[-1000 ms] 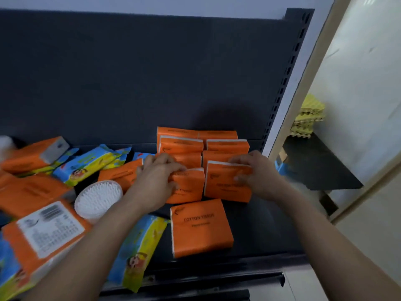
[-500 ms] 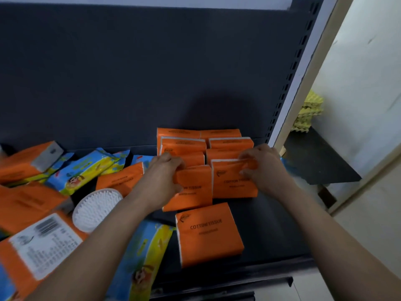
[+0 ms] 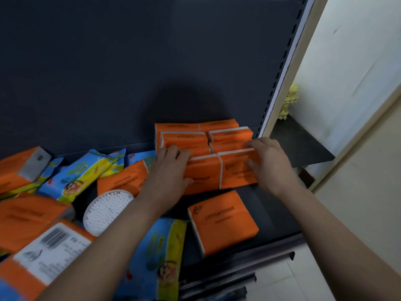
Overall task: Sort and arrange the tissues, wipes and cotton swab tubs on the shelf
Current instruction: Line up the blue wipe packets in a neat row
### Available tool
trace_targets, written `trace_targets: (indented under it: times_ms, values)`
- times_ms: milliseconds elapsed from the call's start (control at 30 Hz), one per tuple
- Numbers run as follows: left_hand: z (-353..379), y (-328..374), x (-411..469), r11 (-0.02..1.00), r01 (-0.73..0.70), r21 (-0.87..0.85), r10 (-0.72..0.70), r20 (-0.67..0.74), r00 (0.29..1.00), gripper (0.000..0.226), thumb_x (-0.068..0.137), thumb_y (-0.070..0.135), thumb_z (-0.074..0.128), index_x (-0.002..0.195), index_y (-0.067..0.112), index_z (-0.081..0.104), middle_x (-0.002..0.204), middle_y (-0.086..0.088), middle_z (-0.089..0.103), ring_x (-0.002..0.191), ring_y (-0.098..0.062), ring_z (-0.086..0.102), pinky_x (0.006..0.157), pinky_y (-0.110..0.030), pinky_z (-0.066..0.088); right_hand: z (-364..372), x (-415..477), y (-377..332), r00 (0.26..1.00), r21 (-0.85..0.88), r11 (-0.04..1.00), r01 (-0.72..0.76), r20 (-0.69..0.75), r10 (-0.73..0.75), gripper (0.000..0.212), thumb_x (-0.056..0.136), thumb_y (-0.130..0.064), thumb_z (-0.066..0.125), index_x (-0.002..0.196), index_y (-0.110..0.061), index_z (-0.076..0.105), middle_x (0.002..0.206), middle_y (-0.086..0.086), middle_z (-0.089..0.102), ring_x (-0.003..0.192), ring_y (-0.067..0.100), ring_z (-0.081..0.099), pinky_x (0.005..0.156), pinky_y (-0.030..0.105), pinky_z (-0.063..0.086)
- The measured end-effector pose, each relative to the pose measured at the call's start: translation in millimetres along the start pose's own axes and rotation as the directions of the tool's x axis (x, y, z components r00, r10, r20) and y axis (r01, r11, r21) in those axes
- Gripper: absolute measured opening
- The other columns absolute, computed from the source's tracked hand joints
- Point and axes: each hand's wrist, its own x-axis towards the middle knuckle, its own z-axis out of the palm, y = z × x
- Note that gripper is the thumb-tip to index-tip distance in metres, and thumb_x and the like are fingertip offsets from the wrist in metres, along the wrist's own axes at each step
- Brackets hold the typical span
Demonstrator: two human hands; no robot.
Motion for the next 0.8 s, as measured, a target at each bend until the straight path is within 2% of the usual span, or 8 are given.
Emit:
trace_targets:
  times_ms: [167,367,567,733,800]
  values:
    - [-7,-5,-8,0.998,-0.023,-0.061,0.021,-0.021,1.0,0.053,0.082,0.022,0.066,0.13,0.021,0.043,0.127,0.001,0.041,0.118,-0.017,0.032,0.104,-0.031,0.03,-2,-9,-17,0.999,0.02,1.0,0.005,-0.041,-0.004,0.033,0.089,-0.011,0.056,0.122,-0.015,0.059,0.121,0.006,0.059,0.115,0.022,0.049,0.092,0.026,0.035]
    - [-20,-13,-24,0.992,-0.035,-0.125,0.029,-0.051,0.998,0.049,0.082,0.019,0.066,0.128,0.019,0.047,0.126,-0.001,0.045,0.115,-0.019,0.039,0.101,-0.035,0.034,0,-16,-40,0.996,0.048,0.995,0.088,-0.035,-0.087,0.032,0.089,-0.014,0.058,0.121,-0.015,0.06,0.123,0.005,0.059,0.118,0.021,0.048,0.097,0.026,0.032]
    - [-35,-19,-40,0.988,0.002,-0.153,-0.024,-0.14,0.99,0.039,0.081,0.015,0.066,0.118,0.013,0.055,0.115,-0.005,0.053,0.109,-0.022,0.048,0.093,-0.033,0.038,1,-12,-60,0.979,0.1,0.974,0.202,-0.017,-0.201,0.03,0.09,-0.02,0.058,0.12,-0.017,0.061,0.121,0.0,0.061,0.118,0.016,0.05,0.089,0.014,0.025]
    - [-46,-20,-62,0.981,0.126,-0.15,-0.158,-0.221,0.962,0.036,0.078,0.009,0.068,0.114,0.008,0.06,0.109,-0.01,0.058,0.106,-0.025,0.052,0.088,-0.022,0.033,3,-5,-81,0.934,0.191,0.918,0.347,0.024,-0.357,0.029,0.087,-0.017,0.063,0.116,-0.012,0.063,0.116,0.004,0.064,0.111,0.021,0.055,0.093,0.025,0.036]
    - [-51,-19,-76,0.973,0.182,-0.14,-0.212,-0.237,0.948,0.035,0.078,0.007,0.067,0.113,0.007,0.061,0.108,-0.011,0.059,0.105,-0.026,0.054,0.089,-0.026,0.036,7,-3,-91,0.898,0.209,0.882,0.422,0.035,-0.438,0.029,0.084,-0.016,0.065,0.112,-0.01,0.064,0.112,0.007,0.066,0.108,0.025,0.057,0.092,0.028,0.038]
